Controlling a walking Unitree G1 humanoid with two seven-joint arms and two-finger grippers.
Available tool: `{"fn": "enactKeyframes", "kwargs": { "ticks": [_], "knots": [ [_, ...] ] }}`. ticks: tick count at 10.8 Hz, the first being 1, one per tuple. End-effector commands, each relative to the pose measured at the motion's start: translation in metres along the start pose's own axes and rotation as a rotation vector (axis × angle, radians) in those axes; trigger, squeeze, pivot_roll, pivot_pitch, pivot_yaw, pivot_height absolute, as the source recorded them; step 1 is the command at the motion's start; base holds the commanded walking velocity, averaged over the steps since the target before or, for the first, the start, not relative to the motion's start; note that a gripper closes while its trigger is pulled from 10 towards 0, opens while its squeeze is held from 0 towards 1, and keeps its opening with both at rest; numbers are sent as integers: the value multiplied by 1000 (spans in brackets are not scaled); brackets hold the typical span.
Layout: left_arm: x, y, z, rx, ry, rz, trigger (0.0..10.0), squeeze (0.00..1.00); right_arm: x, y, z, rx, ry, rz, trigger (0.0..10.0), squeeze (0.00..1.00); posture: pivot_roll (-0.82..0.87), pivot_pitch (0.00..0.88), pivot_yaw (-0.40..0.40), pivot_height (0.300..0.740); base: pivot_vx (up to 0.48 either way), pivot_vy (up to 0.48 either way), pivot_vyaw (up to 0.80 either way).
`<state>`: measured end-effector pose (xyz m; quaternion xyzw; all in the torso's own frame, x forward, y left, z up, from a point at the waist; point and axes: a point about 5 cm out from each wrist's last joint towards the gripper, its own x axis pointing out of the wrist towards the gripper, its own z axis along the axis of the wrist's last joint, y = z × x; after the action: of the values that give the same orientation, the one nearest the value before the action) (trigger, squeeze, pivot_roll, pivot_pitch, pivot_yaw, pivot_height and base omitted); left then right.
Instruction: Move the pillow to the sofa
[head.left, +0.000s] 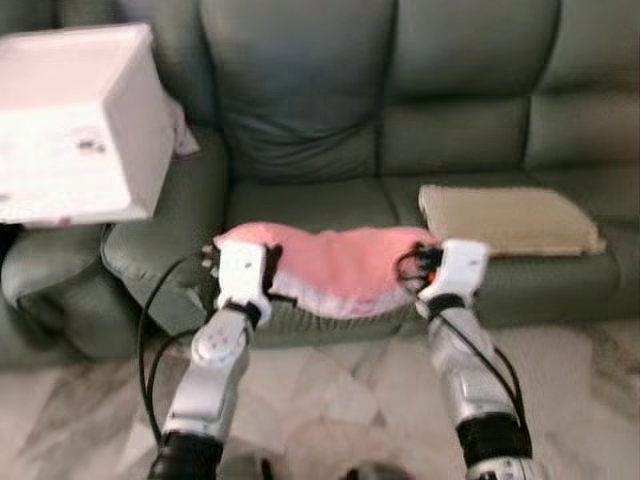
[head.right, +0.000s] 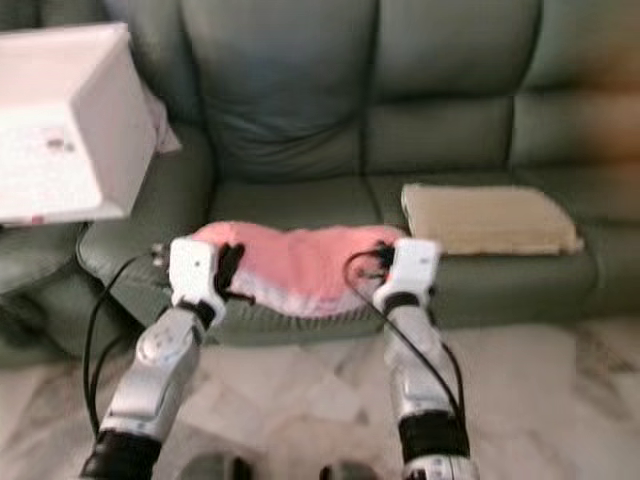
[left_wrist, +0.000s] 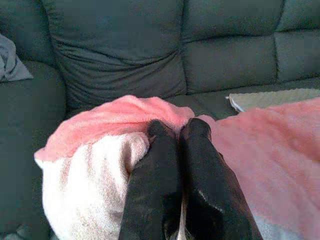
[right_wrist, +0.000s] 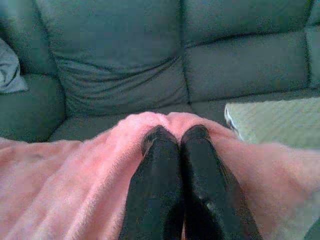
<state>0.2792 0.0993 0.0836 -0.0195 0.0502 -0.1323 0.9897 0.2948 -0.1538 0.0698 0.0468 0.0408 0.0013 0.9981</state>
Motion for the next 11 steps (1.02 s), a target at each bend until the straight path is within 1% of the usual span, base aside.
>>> {"fn": "enactKeyframes", "kwargs": {
  "ticks": [1,4,6,7,9,10,11],
  "knots": [
    [0,2,-2,14,14,4,10000,0,1,-2,5,-3,-17,-1,10000,0,2,0,-3,740,0,0,0],
    [-2,7,-6,38,32,17,10000,0,-5,-8,1,-12,-5,-8,10000,0,2,0,-6,740,0,0,0],
    [-5,7,-6,19,26,4,10000,0,-16,-12,-3,-13,9,-15,10000,0,6,0,-7,740,0,0,0],
    [-11,6,-4,20,17,-18,10000,0,-24,-17,-7,-9,22,-30,10000,0,5,0,-4,740,0,0,0],
    [-21,15,-11,26,41,-5,10000,0,-36,-23,-14,-15,47,-46,10000,0,6,0,3,740,0,0,-503],
    [-23,19,-13,15,55,3,10000,0,-36,-23,-15,-15,57,-50,10000,0,4,0,9,740,0,0,-544],
    [-22,17,-10,20,41,-6,10000,0,-31,-20,-11,-9,48,-48,10000,0,5,0,10,740,0,0,-525]
  ]
}}
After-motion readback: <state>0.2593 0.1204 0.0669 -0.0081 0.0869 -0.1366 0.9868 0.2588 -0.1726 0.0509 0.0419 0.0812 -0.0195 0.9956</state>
